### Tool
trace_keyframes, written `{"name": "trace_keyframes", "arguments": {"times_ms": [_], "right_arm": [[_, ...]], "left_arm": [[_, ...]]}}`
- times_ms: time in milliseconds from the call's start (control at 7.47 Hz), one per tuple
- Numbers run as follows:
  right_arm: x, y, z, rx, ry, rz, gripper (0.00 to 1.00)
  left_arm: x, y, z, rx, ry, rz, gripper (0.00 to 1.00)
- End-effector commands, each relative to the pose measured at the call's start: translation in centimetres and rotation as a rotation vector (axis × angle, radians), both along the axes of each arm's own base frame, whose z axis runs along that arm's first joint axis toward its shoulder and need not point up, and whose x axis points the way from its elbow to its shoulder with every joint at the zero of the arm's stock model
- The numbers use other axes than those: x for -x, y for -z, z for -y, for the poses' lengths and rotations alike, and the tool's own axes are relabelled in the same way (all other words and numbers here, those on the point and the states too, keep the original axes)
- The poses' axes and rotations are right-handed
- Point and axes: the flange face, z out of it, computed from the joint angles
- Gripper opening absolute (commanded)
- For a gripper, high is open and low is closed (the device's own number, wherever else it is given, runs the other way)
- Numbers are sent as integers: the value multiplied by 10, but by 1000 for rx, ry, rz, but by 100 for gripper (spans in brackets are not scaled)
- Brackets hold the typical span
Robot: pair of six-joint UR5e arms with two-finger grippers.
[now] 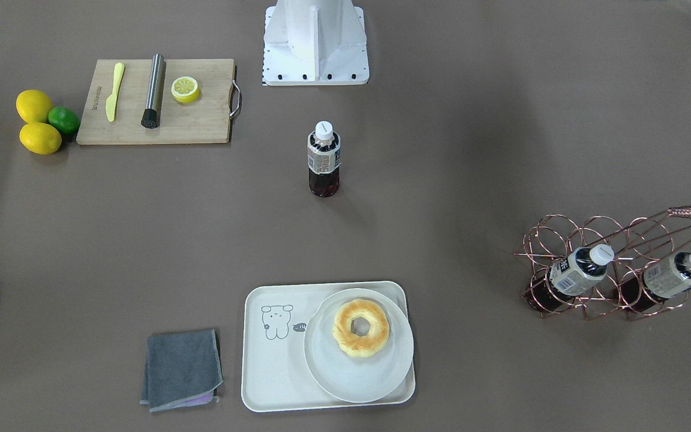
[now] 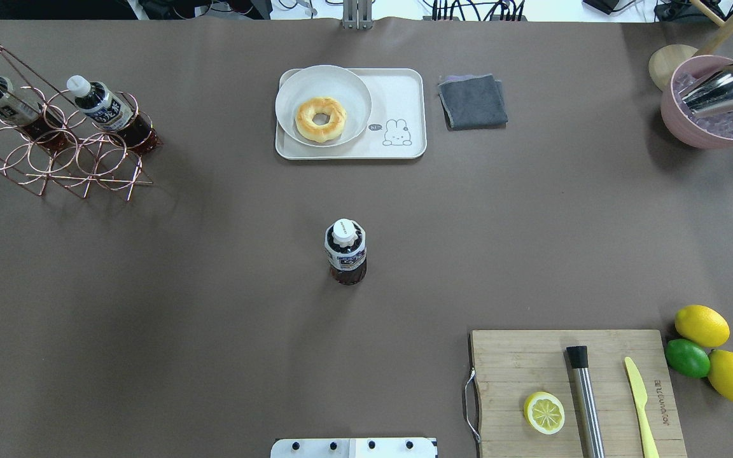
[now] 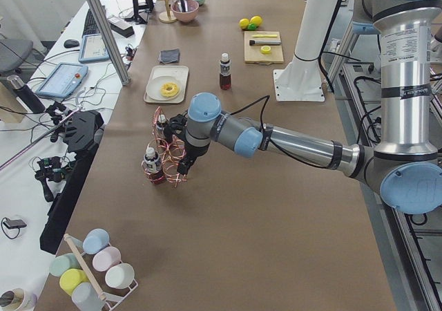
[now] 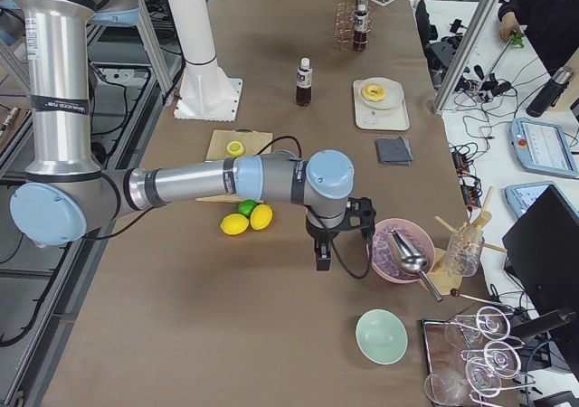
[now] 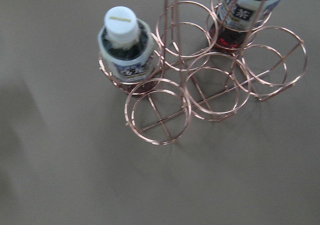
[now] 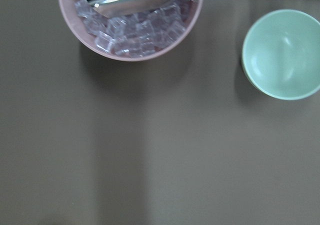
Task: Place tea on tray
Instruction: 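Reach the right gripper across to above the standing tea bottle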
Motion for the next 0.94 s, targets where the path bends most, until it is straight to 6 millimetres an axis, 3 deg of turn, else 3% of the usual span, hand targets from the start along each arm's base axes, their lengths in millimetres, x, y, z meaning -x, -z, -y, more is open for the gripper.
{"name": "trace_keyframes", "arguments": {"times_ms": [0,134,402,536,669,803], "right_arm": [[86,97,67,-53,37,30,100],[128,140,79,-67,48,38,100],[203,197,91,-115,126,61,100],[242,232,81,-106,130,83,100],[290,283,79,-89,99,95,100],[338,321,70,-45,53,95,100]], "left_arm": [[23,-36,2,37,18,18,98],[32,-44,0,52,36,18,98],[56,-58,-2,68,75,21,98],[72,-74,-5,61,73,33,98],[80,-88,-5,76,78,37,98],[84,-106,-8,107,84,35,98]]}}
